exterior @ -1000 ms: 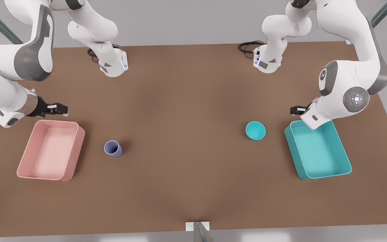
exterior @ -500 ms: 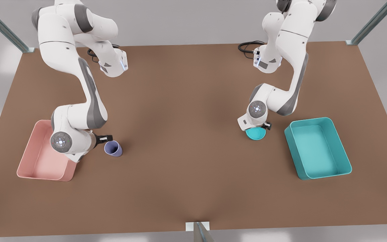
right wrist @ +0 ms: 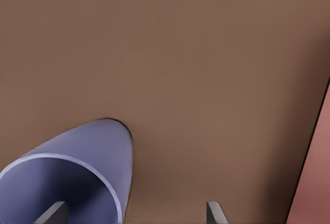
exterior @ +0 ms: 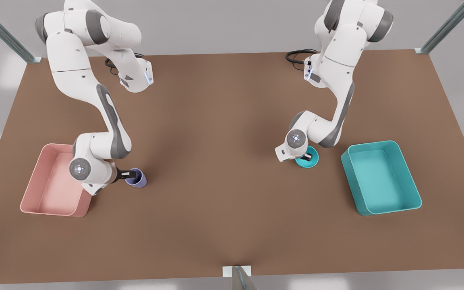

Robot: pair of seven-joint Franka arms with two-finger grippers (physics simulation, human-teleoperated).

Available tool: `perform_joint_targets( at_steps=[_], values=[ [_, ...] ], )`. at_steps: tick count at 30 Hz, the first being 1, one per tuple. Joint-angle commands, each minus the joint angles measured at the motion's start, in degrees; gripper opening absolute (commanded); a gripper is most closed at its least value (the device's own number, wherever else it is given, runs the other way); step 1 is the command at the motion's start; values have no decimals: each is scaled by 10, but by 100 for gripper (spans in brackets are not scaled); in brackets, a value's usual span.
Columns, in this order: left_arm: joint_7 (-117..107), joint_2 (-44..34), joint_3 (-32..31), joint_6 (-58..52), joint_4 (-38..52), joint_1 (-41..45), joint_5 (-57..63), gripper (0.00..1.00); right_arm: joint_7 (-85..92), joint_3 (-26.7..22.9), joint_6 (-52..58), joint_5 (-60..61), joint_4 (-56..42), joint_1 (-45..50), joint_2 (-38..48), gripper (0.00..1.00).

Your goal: Put the bowls and cups in different boxes

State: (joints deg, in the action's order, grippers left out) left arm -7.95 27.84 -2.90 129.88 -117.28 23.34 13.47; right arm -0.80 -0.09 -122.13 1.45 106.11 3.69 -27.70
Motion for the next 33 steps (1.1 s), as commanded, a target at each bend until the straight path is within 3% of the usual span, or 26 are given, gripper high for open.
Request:
perform_joint_targets(
  at_steps=[1,4,7,8,12,16,18,21,24,28,33],
  values=[
    [-22,1,0,16,0,-1,0,45,-17,0,-35,5,2,0,-5,100],
    [-22,-1,0,-10,1,0,0,22,-17,0,-38,8,6,0,-10,100],
    [-53,-9,2,-48,9,-1,2,21,-16,0,-43,8,6,0,-25,98],
    [-52,-16,3,-60,13,-4,3,21,-17,0,-43,8,6,0,-27,93],
    [-53,-88,39,-205,89,-45,9,21,-17,0,-29,8,0,0,-29,22],
    [-32,-54,50,-246,250,-147,36,21,-17,3,-23,7,-10,1,-29,21],
    [38,-56,49,-246,252,-178,37,21,-13,3,-18,7,-18,1,-30,21],
    [139,-43,49,-232,255,-236,55,21,-4,4,79,8,-80,0,-1,21],
    [111,26,51,-151,249,-253,50,21,163,-1,143,11,-165,-29,34,21],
    [110,72,51,-117,244,-254,52,21,316,-2,197,10,-190,-119,69,21],
    [110,112,51,-108,245,-261,53,21,424,-102,207,2,-199,-148,56,21]
  ],
)
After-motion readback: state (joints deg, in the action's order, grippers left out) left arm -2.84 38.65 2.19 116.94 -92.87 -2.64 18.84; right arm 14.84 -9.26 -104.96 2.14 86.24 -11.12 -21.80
